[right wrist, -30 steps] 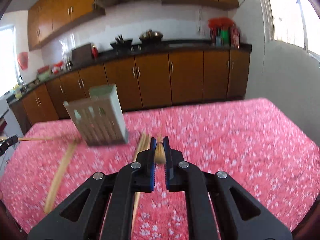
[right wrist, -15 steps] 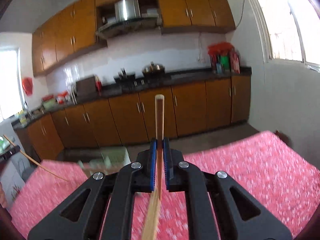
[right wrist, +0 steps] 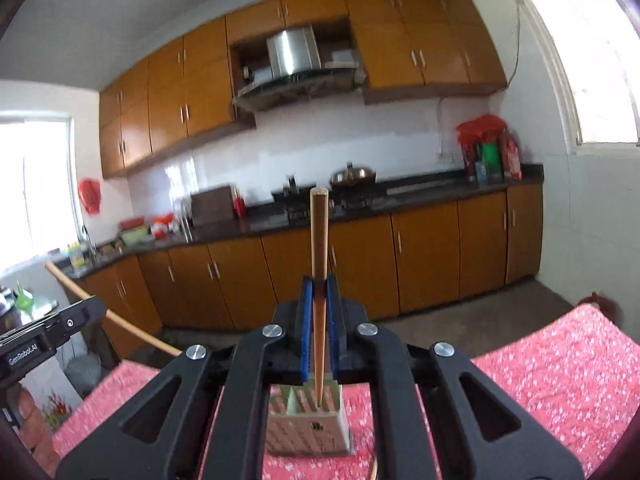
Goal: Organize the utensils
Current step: 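Lower the chopsticks into the holder and open both grippers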
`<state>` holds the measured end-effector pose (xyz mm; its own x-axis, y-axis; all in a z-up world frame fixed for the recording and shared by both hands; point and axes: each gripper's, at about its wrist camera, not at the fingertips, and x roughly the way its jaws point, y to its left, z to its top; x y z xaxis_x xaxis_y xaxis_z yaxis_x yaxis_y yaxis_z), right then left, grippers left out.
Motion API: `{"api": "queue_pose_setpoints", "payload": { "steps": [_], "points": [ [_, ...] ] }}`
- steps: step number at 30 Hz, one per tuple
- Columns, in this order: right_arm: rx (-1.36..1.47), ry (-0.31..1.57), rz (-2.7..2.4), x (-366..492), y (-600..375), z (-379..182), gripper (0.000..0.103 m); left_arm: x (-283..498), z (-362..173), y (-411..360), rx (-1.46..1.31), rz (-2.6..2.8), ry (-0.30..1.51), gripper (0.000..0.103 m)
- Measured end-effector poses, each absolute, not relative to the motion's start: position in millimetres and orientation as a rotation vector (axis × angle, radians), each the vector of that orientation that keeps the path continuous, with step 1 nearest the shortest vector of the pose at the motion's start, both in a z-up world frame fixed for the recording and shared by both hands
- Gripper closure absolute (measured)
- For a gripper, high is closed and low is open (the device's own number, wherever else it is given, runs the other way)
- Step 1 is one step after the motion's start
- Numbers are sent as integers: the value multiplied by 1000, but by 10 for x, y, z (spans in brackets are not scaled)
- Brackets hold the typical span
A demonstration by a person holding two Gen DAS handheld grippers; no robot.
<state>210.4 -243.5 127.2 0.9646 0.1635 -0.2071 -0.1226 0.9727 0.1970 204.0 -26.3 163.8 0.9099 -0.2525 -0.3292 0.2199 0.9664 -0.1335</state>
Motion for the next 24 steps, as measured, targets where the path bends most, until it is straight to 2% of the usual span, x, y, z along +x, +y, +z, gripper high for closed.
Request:
{"api": "queue_pose_setpoints", "payload": {
  "steps": [8, 10, 12, 14, 19, 23, 24],
  "points": [
    [163, 318, 136, 2178, -2365, 1018, 92, 2331, 1244, -382, -86, -234, 453, 94],
    [159, 310, 127, 2148, -2373, 1049, 75, 2309, 1222, -341, -90, -235, 451, 92],
    [160, 285, 117, 2072, -2411, 1106, 67, 2254, 1236, -291, -96, -232, 438, 87],
    [166, 269, 104, 2006, -2480, 1145, 67, 2134, 1288, -188, -113, -224, 412, 78],
    [206, 308, 18, 1809, -2793, 1017, 67, 1837, 1388, 142, -157, -162, 375, 67],
    [223, 533, 2, 1831, -2979, 392, 69, 1652, 1104, 422, -143, -53, 432, 66],
    [225, 588, 16, 1855, -2979, 233, 74, 1643, 1011, 482, -137, -34, 456, 66]
  ]
}}
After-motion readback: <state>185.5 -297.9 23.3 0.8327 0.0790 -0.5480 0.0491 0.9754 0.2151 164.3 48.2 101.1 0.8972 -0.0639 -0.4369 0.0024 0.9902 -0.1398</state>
